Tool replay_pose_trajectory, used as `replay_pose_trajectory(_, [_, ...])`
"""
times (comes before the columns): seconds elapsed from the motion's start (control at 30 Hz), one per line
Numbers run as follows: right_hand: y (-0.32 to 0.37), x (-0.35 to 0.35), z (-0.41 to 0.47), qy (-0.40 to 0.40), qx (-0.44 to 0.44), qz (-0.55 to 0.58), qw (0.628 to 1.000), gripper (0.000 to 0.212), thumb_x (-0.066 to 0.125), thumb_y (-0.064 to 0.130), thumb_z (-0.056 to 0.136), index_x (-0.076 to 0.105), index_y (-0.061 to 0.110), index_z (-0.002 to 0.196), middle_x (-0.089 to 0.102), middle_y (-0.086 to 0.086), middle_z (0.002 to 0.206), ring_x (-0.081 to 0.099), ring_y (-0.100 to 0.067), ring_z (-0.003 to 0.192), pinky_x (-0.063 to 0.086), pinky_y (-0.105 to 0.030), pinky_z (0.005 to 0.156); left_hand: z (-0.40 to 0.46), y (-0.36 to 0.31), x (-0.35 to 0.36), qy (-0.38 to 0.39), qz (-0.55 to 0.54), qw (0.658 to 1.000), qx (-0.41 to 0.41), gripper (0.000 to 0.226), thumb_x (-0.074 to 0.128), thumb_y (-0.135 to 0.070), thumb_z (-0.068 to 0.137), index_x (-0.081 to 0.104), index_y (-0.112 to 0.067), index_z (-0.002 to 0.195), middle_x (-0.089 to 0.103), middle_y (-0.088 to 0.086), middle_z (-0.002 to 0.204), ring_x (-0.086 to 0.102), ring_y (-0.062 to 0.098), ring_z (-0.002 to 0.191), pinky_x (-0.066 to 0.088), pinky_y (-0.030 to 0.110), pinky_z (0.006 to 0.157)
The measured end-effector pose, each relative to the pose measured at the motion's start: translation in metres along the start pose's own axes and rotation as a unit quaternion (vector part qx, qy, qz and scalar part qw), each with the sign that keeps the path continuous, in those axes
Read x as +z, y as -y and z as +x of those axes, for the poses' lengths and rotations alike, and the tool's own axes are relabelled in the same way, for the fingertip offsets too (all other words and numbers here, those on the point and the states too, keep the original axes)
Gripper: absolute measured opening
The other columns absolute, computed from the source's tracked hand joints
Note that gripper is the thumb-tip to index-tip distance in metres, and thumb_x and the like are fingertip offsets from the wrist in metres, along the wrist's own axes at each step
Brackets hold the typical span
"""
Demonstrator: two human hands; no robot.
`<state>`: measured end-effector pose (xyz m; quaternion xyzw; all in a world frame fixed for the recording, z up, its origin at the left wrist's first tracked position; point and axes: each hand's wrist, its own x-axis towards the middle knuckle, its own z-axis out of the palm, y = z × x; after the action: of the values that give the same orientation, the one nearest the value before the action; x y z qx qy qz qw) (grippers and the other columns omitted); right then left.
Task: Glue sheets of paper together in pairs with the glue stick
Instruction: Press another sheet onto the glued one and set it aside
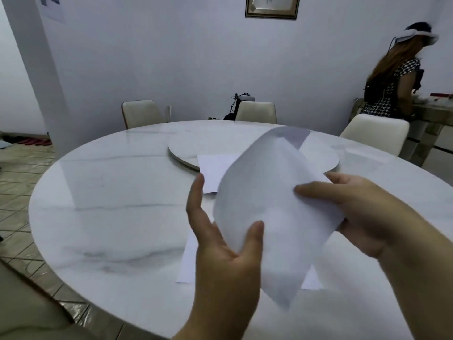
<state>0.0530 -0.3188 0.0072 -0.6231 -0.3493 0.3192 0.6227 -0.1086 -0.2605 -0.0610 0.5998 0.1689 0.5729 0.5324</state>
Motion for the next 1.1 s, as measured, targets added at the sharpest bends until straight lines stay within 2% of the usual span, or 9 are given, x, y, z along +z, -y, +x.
replay_pose_trajectory(0.1, [-0.004, -0.003, 0.0, -0.008, -0.028, 0.035, 0.999, 0.06, 0.076, 0.03, 0.052, 0.064, 0.02, 0.11, 0.078, -0.001, 0.087, 0.074, -0.017, 0.079, 0.057, -0.033, 0.071, 0.025, -0.004, -0.034, 0.001, 0.076, 0.997, -0.002, 0.094, 0.071, -0.002, 0.075, 0.02, -0.065, 0.123, 0.062, -0.043, 0.084, 0.066, -0.007, 0.077, 0.05, 0.009, 0.059])
replay_pose_trajectory(0.17, [-0.007, -0.013, 0.002, -0.011, -0.057, 0.051, 0.997, 0.063, 0.076, 0.019, 0.059, 0.057, 0.033, 0.117, 0.077, -0.002, 0.083, 0.074, -0.017, 0.075, 0.058, -0.028, 0.059, 0.043, -0.007, -0.053, 0.042, 0.123, 0.991, -0.039, 0.101, 0.077, -0.007, 0.07, 0.016, -0.07, 0.119, 0.07, -0.023, 0.08, 0.068, -0.003, 0.073, 0.051, 0.011, 0.054])
replay_pose_trajectory(0.27, [-0.017, -0.022, 0.001, 0.038, -0.045, -0.069, 0.996, 0.069, 0.073, -0.002, 0.07, 0.057, 0.047, 0.116, 0.076, -0.01, 0.082, 0.069, -0.019, 0.064, 0.052, -0.026, 0.048, 0.069, -0.005, -0.066, 0.087, 0.242, 0.964, -0.068, 0.096, 0.082, -0.018, 0.064, 0.012, -0.066, 0.109, 0.065, -0.009, 0.094, 0.068, 0.009, 0.073, 0.05, 0.008, 0.052])
replay_pose_trajectory(0.4, [-0.032, -0.019, -0.002, 0.098, 0.041, -0.091, 0.99, 0.045, 0.077, 0.002, 0.058, 0.076, 0.027, 0.094, 0.067, 0.003, 0.055, 0.063, -0.011, 0.05, 0.049, -0.021, 0.045, 0.091, 0.007, -0.073, 0.137, 0.341, 0.922, -0.118, 0.066, 0.081, -0.026, 0.066, 0.028, -0.051, 0.097, 0.062, -0.002, 0.101, 0.066, 0.019, 0.079, 0.055, 0.025, 0.065])
replay_pose_trajectory(0.53, [-0.056, -0.019, 0.0, 0.041, 0.068, -0.12, 0.99, 0.023, 0.077, -0.003, 0.066, 0.078, 0.016, 0.08, 0.05, 0.01, 0.045, 0.052, -0.004, 0.041, 0.043, -0.014, 0.043, 0.089, 0.027, -0.093, 0.197, 0.305, 0.917, -0.164, 0.015, 0.069, -0.021, 0.081, 0.064, -0.035, 0.081, 0.055, -0.01, 0.066, 0.048, 0.007, 0.051, 0.039, 0.018, 0.053])
replay_pose_trajectory(0.63, [-0.066, -0.016, -0.002, 0.03, 0.083, -0.163, 0.983, 0.024, 0.083, 0.004, 0.062, 0.079, 0.02, 0.08, 0.061, 0.003, 0.054, 0.058, -0.008, 0.045, 0.043, -0.014, 0.044, 0.078, 0.041, -0.1, 0.186, 0.34, 0.91, -0.15, 0.012, 0.068, -0.025, 0.081, 0.071, -0.034, 0.074, 0.044, -0.012, 0.045, 0.036, 0.005, 0.043, 0.03, 0.011, 0.045])
replay_pose_trajectory(0.8, [-0.071, -0.011, -0.002, 0.023, 0.09, -0.18, 0.979, 0.023, 0.084, 0.003, 0.061, 0.079, 0.02, 0.076, 0.074, -0.001, 0.06, 0.068, -0.011, 0.048, 0.044, -0.011, 0.041, 0.068, 0.048, -0.101, 0.14, 0.392, 0.901, -0.122, 0.011, 0.072, -0.025, 0.076, 0.071, -0.034, 0.069, 0.067, -0.017, 0.065, 0.059, -0.004, 0.061, 0.036, 0.001, 0.054])
replay_pose_trajectory(0.93, [-0.074, -0.01, -0.004, 0.026, 0.082, -0.193, 0.977, 0.023, 0.085, 0.005, 0.061, 0.078, 0.021, 0.077, 0.076, -0.003, 0.066, 0.071, -0.016, 0.056, 0.049, -0.016, 0.047, 0.07, 0.045, -0.104, 0.187, 0.438, 0.873, -0.108, 0.012, 0.075, -0.027, 0.073, 0.07, -0.037, 0.077, 0.058, -0.012, 0.075, 0.052, -0.011, 0.069, 0.033, -0.002, 0.059])
replay_pose_trajectory(1.1, [-0.075, -0.013, -0.004, 0.032, 0.083, -0.204, 0.975, 0.024, 0.084, 0.008, 0.061, 0.078, 0.023, 0.078, 0.077, -0.003, 0.072, 0.074, -0.021, 0.066, 0.053, -0.023, 0.057, 0.069, 0.043, -0.107, 0.22, 0.456, 0.857, -0.09, 0.019, 0.074, -0.021, 0.074, 0.068, -0.037, 0.081, 0.057, -0.006, 0.076, 0.051, -0.005, 0.069, 0.034, -0.001, 0.06])
